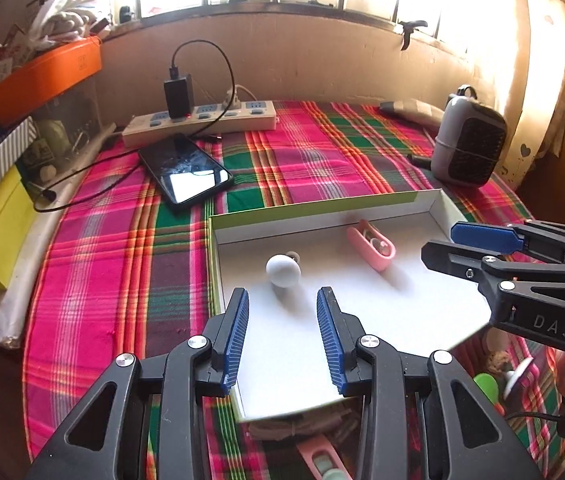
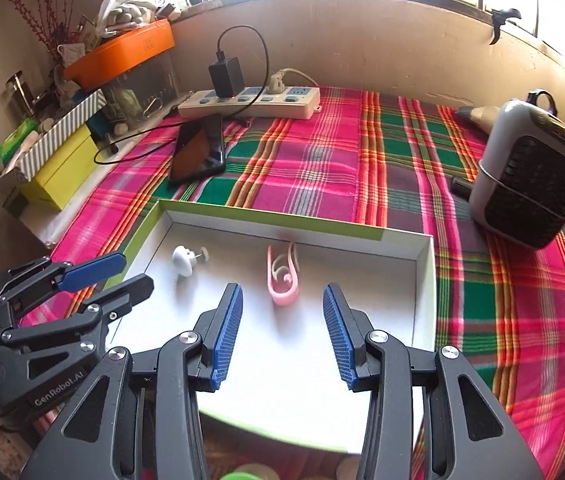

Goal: Organize objects
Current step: 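Open left tool to release the knob while right tool releases the pink clip, then move left tool to the pink mint-green case while right tool moves to the black disc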

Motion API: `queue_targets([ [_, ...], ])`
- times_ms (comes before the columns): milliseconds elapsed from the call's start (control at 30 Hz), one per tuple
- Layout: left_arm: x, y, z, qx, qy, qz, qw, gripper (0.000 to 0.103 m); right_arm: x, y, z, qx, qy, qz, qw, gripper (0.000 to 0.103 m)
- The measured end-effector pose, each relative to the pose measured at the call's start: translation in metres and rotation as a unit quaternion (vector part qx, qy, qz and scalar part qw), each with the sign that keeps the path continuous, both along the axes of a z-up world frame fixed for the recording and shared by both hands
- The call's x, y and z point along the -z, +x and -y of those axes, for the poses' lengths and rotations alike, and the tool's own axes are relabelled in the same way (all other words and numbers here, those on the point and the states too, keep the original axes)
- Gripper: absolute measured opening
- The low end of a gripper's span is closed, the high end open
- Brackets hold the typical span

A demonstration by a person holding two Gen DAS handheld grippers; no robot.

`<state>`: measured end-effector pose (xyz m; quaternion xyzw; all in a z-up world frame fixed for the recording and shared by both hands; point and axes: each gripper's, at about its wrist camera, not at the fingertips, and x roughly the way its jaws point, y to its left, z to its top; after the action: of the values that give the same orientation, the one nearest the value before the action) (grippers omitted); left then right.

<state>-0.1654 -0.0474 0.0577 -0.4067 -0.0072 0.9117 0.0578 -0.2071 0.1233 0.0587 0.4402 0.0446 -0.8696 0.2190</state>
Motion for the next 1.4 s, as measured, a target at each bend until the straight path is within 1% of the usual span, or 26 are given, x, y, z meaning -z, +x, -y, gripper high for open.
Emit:
queue_targets([
  [133,-0.006,0.023,0.001,-0.001,-0.001,-0.012,0.9999,0.034,-0.010,0.023,-0.010,-0.002,-0.013,-0.016,1.000,0.043],
  [300,-0.008,0.050,0.003,0.001,0.006,-0.023,0.9997,0.034,-0.017,0.057,-0.024,0.008,0.006,-0.051,0.999,0.043],
  [433,-0.004,0.067,0.008,-0.003,0.015,-0.024,0.9996,0.034,-0.013,0.078,-0.040,0.022,0.000,-0.055,0.998,0.043],
  [600,0.009,0.083,0.013,-0.003,0.034,-0.012,0.9994,0.034,-0.004,0.101,-0.058,0.049,0.011,-0.066,0.997,0.043],
  [767,0.016,0.096,0.014,0.006,0.051,-0.009,0.9987,0.037,0.007,0.123,-0.071,0.063,-0.005,-0.067,0.996,0.044],
  [833,0.019,0.100,0.015,0.004,0.059,-0.005,0.9983,0.037,0.013,0.128,-0.074,0.069,-0.002,-0.066,0.995,0.049],
  [867,0.021,0.100,0.015,0.004,0.060,-0.003,0.9982,0.037,0.016,0.131,-0.075,0.072,-0.002,-0.066,0.995,0.050],
  [1133,0.037,0.108,0.020,-0.006,0.085,0.016,0.9962,0.038,0.033,0.139,-0.082,0.083,0.003,-0.058,0.995,0.051],
  [1267,0.039,0.108,0.017,-0.002,0.088,0.019,0.9959,0.038,0.039,0.136,-0.082,0.083,0.005,-0.052,0.995,0.052],
  [1333,0.040,0.108,0.016,-0.002,0.090,0.021,0.9957,0.038,0.041,0.135,-0.082,0.080,0.003,-0.050,0.996,0.056],
  [1400,0.040,0.107,0.015,-0.002,0.096,0.023,0.9952,0.038,0.043,0.133,-0.081,0.080,0.004,-0.046,0.996,0.057],
])
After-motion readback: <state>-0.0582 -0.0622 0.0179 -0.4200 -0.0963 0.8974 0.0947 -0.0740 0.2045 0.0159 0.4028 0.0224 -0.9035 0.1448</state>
